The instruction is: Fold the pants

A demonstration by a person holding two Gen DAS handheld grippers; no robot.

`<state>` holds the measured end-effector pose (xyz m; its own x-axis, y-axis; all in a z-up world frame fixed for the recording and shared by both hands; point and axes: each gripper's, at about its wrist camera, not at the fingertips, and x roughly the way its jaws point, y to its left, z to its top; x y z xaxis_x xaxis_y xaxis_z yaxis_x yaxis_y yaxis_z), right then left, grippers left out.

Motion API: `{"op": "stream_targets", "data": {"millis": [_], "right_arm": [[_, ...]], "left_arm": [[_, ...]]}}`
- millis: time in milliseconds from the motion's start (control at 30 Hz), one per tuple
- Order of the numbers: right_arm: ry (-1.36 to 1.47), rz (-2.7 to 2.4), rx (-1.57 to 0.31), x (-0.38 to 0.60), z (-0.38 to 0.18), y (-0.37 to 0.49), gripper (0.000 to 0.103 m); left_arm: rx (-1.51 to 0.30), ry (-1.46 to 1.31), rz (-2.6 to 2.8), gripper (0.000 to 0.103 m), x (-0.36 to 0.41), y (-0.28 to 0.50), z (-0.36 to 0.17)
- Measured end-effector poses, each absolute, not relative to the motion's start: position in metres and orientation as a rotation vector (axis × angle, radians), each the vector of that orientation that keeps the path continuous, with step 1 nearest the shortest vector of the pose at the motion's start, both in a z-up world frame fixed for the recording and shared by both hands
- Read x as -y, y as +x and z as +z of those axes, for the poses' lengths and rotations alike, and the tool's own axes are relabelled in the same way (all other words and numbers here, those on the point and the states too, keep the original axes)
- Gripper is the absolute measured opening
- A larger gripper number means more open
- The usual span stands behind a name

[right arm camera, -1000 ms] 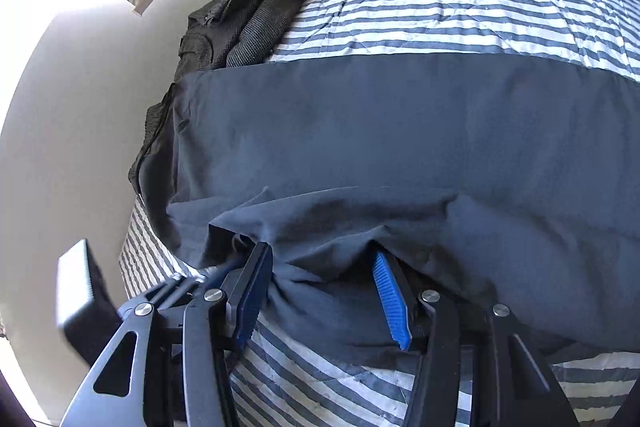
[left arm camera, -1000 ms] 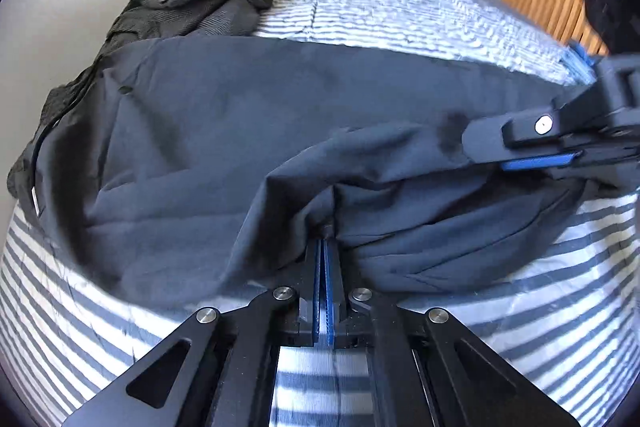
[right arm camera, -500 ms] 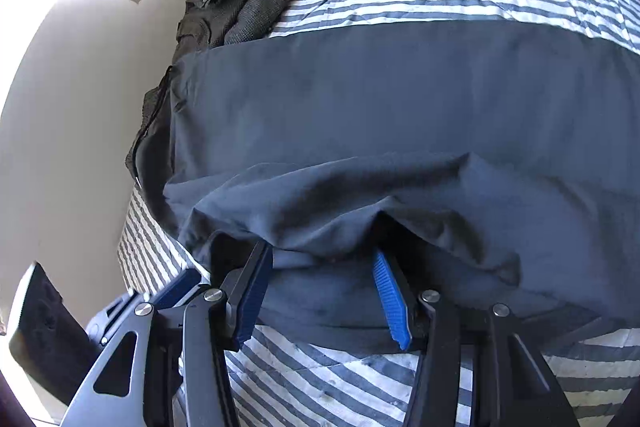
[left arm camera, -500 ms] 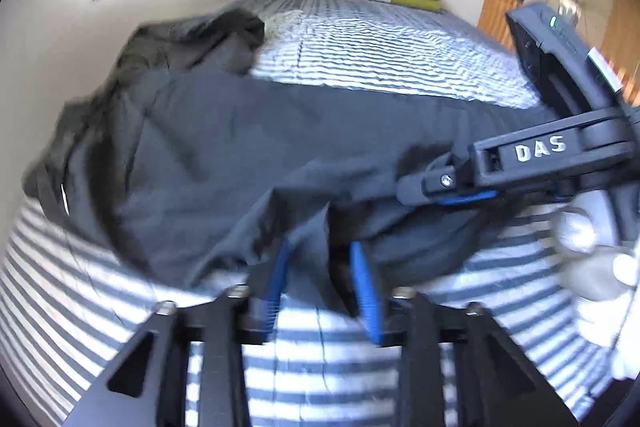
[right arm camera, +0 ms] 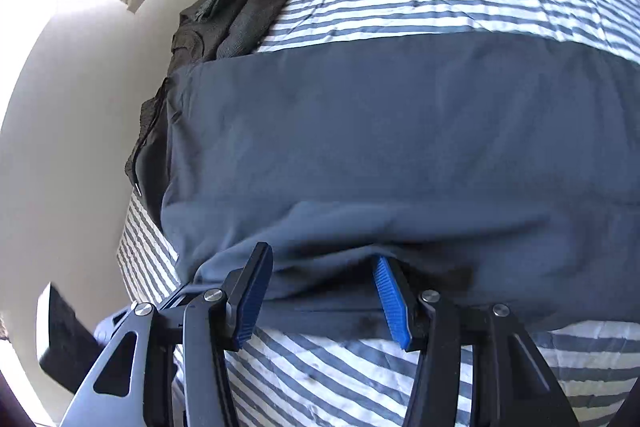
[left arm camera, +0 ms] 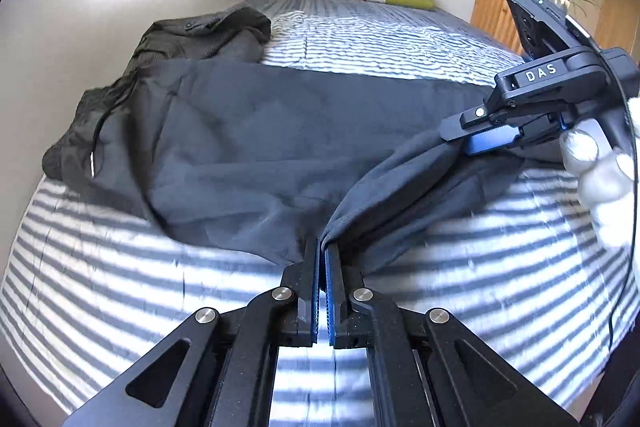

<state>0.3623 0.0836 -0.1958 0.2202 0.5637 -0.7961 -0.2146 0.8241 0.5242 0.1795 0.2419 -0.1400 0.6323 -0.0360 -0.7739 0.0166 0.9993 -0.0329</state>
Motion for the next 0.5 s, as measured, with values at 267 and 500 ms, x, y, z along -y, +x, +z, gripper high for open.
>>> {"op": "stream_targets", "data": {"millis": [267,500], "right_arm": [[0.218,0.447,-1.328,-0.053,-0.218,0.347,0.048],[0.363,0.274,-1.179,0.086,-0.19,0.282,0.048]], "left_arm": [[-0.992,0.107,-0.069,0.008,-0.23,0.171,-0.161],[-0.907,-0.075,-0.078,0.009,-0.253,0.174,-0.123]]}}
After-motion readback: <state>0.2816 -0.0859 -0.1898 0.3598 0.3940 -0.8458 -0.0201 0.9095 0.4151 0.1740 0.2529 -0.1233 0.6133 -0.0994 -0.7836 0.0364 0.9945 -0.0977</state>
